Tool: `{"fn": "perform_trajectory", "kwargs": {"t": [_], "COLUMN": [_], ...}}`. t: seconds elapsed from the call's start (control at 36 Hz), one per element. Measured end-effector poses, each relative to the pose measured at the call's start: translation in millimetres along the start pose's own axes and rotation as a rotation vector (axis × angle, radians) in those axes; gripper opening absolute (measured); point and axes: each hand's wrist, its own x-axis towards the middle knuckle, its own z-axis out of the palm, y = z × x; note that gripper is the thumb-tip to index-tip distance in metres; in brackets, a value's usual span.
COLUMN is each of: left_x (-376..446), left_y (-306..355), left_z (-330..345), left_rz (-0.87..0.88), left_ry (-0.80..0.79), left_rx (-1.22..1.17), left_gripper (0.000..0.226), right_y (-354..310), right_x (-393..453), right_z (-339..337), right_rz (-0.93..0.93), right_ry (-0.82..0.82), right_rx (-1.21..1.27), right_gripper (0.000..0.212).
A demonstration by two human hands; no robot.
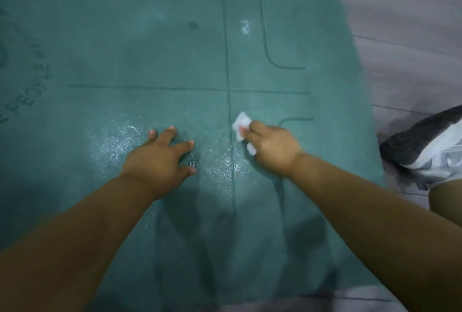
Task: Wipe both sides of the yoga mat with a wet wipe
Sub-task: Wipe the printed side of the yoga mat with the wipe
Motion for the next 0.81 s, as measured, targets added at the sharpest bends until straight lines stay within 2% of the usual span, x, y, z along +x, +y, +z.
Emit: {"fn": "perform_trajectory", "kwargs": {"t": [0.06, 0.11, 0.17, 0.19, 0.25, 0.42, 0.47, 0.5, 0.56, 0.64, 0.72, 0.78, 0.81], "left_x": [2, 3, 4, 4, 4, 0, -1, -1, -1, 1, 5, 8, 10], "left_y": [2, 3, 3, 3, 3, 3, 2, 1, 1, 6, 18, 29, 36], "left_z": [0, 1, 1, 1, 1, 6, 7, 7, 9, 11, 12, 14, 15], "left_rz": [-0.014, -0.022, -0.021, -0.020, -0.020, -0.019, -0.015, -0.013, -0.009, -0.030, -0.067, -0.069, -0.050], "left_ry": [-0.001, -0.003, 0.002, 0.005, 0.007, 0.037, 0.041, 0.038, 0.034, 0.026, 0.021, 0.015, 0.013], "left_rx": [-0.018, -0.034, -0.037, -0.035, -0.032, -0.031, -0.030, -0.032, -0.024, 0.005, 0.030, 0.032, 0.034], "left_gripper": [0.060, 0.060, 0.060, 0.060, 0.061, 0.062, 0.062, 0.063, 0.063, 0.065, 0.068, 0.073, 0.075], "right_y": [41, 70, 75, 68, 42, -61, -60, -49, -14, 58, 105, 110, 104], "right_x": [3, 6, 19, 28, 49, 76, 70, 64, 51, 20, -16, -25, -25], "right_z": [-8, -17, -20, -19, -12, 3, 3, -1, -9, -26, -47, -48, -45], "right_rz": [0.434, 0.819, 0.997, 0.997, 0.875, 0.067, -0.064, -0.040, 0.139, 0.573, 0.951, 1.060, 1.049], "right_ry": [0.096, 0.172, 0.239, 0.210, 0.144, -0.179, -0.213, -0.193, -0.130, -0.011, 0.029, 0.043, 0.057], "right_rx": [0.025, 0.153, 0.196, 0.170, 0.161, 0.066, 0.039, 0.054, 0.108, 0.051, 0.007, 0.034, 0.020], "right_gripper": [0.033, 0.032, 0.031, 0.032, 0.035, 0.038, 0.040, 0.041, 0.041, 0.043, 0.040, 0.036, 0.035]}}
